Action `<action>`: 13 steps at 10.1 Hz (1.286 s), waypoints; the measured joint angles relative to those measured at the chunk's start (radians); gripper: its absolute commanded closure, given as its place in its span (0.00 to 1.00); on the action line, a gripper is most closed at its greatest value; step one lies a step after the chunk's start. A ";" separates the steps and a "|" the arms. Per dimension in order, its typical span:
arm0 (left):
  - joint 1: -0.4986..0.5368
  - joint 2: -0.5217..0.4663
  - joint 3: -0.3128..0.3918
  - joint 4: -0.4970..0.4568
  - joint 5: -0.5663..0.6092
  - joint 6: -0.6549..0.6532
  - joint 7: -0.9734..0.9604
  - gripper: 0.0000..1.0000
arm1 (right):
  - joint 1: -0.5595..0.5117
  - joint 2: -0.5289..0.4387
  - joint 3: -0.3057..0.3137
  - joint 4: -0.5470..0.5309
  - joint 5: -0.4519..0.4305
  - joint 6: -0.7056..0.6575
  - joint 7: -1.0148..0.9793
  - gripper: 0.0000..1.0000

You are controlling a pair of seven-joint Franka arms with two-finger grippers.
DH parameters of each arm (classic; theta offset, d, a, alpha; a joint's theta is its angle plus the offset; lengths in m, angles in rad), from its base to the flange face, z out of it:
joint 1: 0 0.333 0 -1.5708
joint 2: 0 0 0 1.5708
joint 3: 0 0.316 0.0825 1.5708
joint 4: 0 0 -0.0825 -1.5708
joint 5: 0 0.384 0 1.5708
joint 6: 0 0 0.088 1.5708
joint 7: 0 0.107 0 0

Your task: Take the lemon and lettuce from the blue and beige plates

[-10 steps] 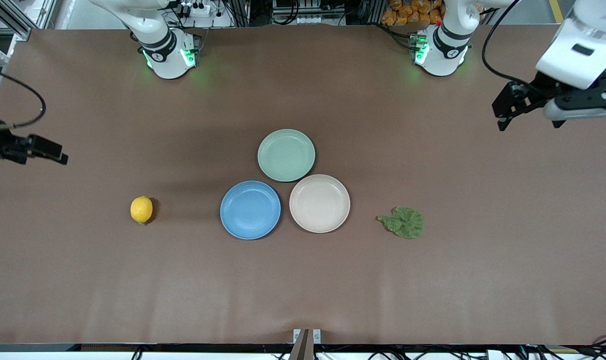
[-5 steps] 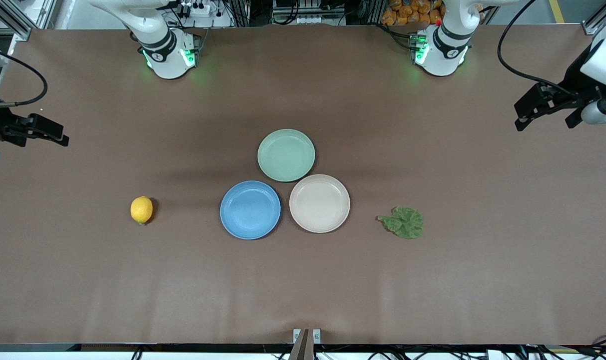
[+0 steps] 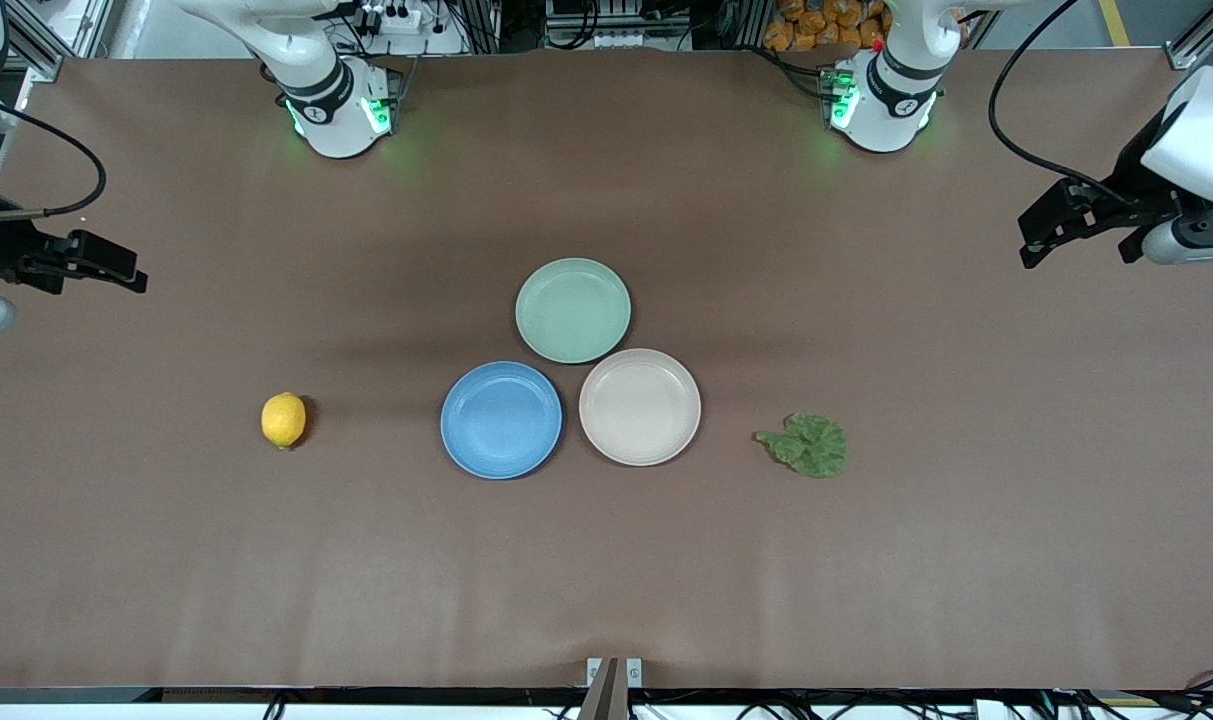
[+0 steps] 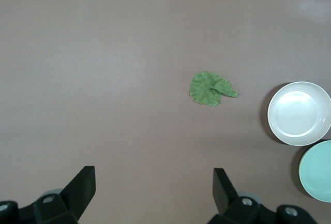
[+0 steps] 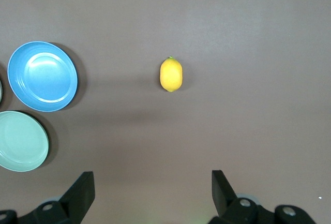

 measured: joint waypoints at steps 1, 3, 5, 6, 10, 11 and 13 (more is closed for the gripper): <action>0.000 0.005 0.000 0.000 0.000 0.000 0.000 0.00 | 0.000 0.000 0.000 -0.001 0.000 -0.001 0.000 0.00; 0.001 0.015 -0.001 0.000 0.000 0.000 0.000 0.00 | 0.000 0.000 0.000 -0.002 0.000 -0.001 0.000 0.00; 0.001 0.016 -0.004 0.000 0.000 0.000 0.000 0.00 | 0.000 0.000 -0.002 -0.002 0.000 -0.001 0.000 0.00; 0.002 0.016 -0.003 0.000 0.000 0.000 0.000 0.00 | 0.000 0.000 -0.002 -0.002 0.000 -0.001 0.000 0.00; 0.019 0.018 0.000 0.000 0.000 0.000 0.000 0.00 | 0.000 0.000 -0.003 -0.002 0.000 -0.007 -0.001 0.00; 0.023 0.019 0.001 0.000 0.000 0.000 0.000 0.00 | 0.000 0.000 -0.003 -0.002 -0.001 -0.007 -0.001 0.00; 0.025 0.019 0.004 0.000 0.000 0.000 0.000 0.00 | 0.000 0.000 -0.003 -0.002 -0.001 -0.008 -0.001 0.00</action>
